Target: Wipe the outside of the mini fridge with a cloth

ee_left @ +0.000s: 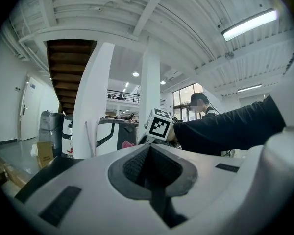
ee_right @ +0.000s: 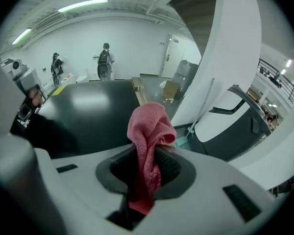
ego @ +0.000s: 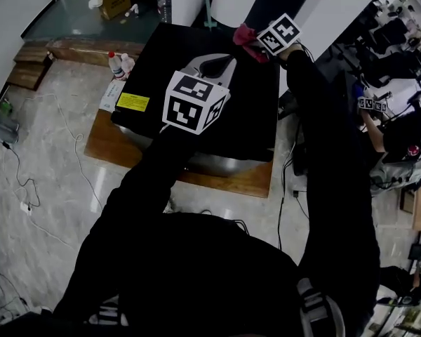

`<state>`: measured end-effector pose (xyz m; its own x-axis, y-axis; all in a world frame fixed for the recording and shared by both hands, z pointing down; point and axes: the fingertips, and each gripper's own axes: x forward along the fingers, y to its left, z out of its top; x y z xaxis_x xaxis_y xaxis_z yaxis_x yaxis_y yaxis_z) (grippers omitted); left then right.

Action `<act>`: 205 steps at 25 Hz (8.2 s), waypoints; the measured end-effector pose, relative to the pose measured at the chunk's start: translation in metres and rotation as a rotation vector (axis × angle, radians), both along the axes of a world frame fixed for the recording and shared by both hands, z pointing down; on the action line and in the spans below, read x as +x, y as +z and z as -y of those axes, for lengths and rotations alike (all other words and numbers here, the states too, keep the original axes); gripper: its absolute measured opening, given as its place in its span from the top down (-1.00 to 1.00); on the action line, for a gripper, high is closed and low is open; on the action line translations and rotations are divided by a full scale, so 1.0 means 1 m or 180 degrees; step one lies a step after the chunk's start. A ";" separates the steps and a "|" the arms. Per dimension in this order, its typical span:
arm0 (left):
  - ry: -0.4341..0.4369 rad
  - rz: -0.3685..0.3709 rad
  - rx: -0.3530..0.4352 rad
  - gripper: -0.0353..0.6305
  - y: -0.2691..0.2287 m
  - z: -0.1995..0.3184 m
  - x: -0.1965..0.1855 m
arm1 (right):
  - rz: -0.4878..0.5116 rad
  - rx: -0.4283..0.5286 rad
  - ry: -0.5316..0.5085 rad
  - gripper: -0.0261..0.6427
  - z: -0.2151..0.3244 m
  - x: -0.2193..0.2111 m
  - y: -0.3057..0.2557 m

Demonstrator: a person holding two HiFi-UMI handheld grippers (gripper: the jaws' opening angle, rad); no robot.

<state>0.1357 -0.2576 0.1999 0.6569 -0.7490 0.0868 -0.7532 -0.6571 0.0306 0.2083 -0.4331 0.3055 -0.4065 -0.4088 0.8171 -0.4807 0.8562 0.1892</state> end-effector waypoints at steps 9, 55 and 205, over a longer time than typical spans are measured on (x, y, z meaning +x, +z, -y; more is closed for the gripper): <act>-0.0008 0.0038 -0.0086 0.88 0.008 -0.008 0.001 | 0.0168 -0.0165 -0.0143 0.70 -0.031 -0.011 0.001; -0.0132 -0.0306 0.0435 0.88 -0.042 -0.190 -0.132 | 0.0930 0.0820 -0.0768 0.67 -0.373 -0.136 -0.110; 0.2595 0.0231 -0.0587 0.88 0.300 0.181 -0.398 | 0.5573 0.1026 0.4987 0.68 -0.042 -0.433 0.266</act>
